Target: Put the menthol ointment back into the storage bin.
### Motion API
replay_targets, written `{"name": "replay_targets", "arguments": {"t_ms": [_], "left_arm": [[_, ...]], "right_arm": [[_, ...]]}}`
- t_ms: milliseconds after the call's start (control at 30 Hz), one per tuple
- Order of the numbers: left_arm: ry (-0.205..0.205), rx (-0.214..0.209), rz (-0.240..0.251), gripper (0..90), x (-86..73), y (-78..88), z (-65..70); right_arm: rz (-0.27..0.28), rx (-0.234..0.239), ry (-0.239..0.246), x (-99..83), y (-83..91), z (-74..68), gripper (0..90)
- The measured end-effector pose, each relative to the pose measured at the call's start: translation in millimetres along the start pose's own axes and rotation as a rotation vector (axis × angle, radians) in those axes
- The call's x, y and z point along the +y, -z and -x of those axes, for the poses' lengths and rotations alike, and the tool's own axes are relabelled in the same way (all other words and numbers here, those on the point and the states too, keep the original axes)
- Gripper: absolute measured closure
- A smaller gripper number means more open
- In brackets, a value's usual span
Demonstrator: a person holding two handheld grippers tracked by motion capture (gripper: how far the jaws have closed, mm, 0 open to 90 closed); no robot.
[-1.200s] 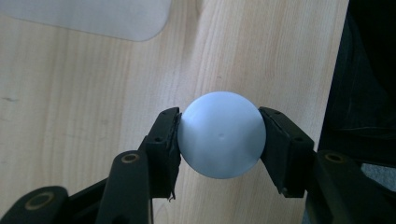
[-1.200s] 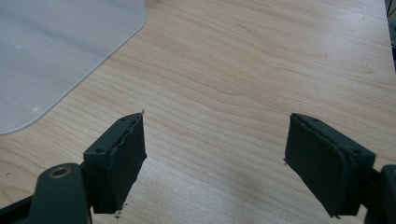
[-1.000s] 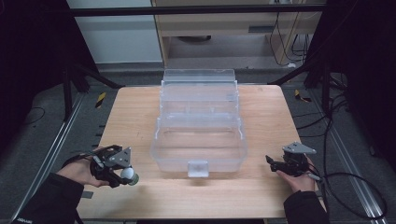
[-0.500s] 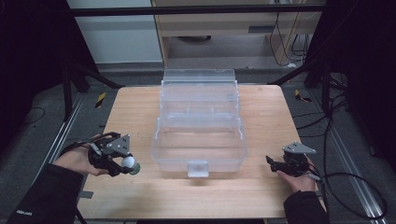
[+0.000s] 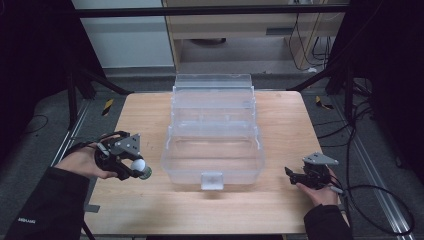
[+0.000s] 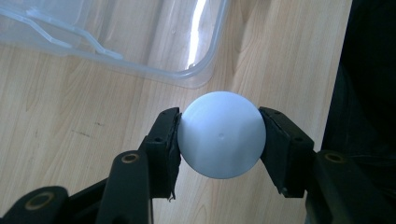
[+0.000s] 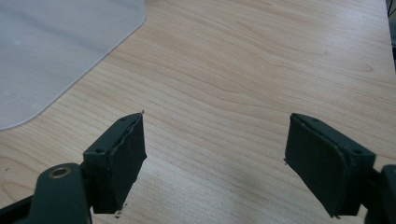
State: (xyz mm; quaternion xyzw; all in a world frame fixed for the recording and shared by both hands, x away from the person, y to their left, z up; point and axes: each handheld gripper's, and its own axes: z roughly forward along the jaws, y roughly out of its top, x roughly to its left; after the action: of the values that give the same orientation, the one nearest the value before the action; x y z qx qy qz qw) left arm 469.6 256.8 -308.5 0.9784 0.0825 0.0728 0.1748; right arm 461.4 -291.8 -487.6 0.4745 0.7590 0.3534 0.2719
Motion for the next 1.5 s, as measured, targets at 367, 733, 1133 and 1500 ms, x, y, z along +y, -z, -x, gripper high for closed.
{"name": "replay_targets", "arguments": {"t_ms": [367,733,1133,1500], "left_arm": [[0.016,-0.002,0.001,50.3,10.1,3.5,-10.3],[-0.008,-0.016,-0.011,50.3,31.3,0.2,-23.0],[-0.019,-0.018,-0.012,50.3,49.2,-4.8,-30.7],[-0.028,-0.038,-0.008,50.3,61.4,-21.5,-39.3]], "right_arm": [[-0.002,0.01,-0.007,0.3,-0.3,-0.3,20.6],[0.007,0.009,0.002,0.2,-0.5,0.4,20.9],[0.011,0.013,-0.001,0.3,-0.5,1.2,21.0],[0.017,0.015,0.0,0.3,-0.1,1.5,21.4]]}}
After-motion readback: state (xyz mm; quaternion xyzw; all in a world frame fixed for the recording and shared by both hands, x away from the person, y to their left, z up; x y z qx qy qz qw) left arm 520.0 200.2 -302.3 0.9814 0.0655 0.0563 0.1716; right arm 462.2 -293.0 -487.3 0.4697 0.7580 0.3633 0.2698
